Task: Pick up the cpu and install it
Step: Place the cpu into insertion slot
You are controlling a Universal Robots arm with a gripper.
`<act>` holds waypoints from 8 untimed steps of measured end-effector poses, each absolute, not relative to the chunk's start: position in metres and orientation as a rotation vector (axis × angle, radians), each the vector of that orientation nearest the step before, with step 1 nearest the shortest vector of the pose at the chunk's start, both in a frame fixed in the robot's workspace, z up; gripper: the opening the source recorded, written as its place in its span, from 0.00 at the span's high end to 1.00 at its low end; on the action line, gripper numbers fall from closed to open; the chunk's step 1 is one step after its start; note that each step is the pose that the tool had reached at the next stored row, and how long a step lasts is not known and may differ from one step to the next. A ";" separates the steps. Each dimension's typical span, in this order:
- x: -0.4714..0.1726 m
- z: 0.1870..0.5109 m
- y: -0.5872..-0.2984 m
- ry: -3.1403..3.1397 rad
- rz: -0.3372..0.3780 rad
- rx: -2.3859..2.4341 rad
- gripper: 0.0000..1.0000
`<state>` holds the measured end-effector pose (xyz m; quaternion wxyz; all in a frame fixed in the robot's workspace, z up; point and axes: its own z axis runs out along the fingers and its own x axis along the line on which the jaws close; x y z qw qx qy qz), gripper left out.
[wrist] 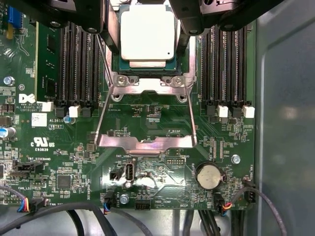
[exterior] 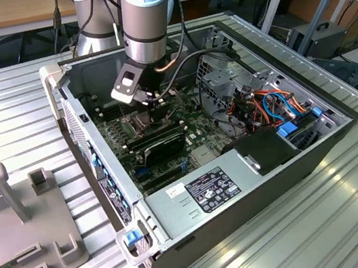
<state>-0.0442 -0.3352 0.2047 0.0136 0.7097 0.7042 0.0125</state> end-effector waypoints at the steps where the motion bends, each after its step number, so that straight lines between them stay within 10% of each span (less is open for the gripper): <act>1: -0.044 0.205 -0.335 2.187 0.039 2.216 0.45; 8: -0.044 0.205 -0.334 2.185 0.030 2.211 0.45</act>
